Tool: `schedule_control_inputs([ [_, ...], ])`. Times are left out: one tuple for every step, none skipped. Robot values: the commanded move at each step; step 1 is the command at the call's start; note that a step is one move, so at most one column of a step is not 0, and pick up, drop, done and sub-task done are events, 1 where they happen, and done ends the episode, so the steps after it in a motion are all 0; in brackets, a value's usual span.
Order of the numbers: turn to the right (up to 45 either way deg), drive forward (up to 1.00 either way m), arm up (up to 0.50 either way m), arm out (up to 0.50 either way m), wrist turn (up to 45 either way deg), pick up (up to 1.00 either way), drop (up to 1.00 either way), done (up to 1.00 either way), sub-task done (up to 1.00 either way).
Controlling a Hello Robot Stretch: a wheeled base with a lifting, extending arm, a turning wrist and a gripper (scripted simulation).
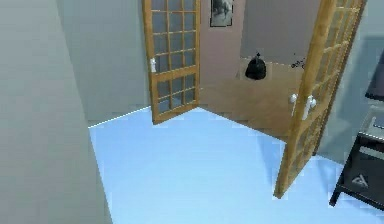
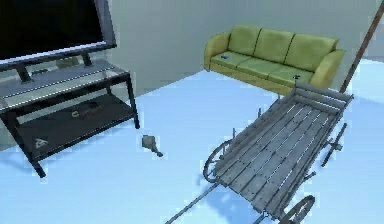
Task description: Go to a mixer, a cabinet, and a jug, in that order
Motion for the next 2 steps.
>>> schedule_control_inputs([
  [0.0,0.15,0.0,0.0,0.0,0.0,0.0,0.0,0.0],
  [12.0,0.0,0.0,0.0,0.0,0.0,0.0,0.0,0.0],
])
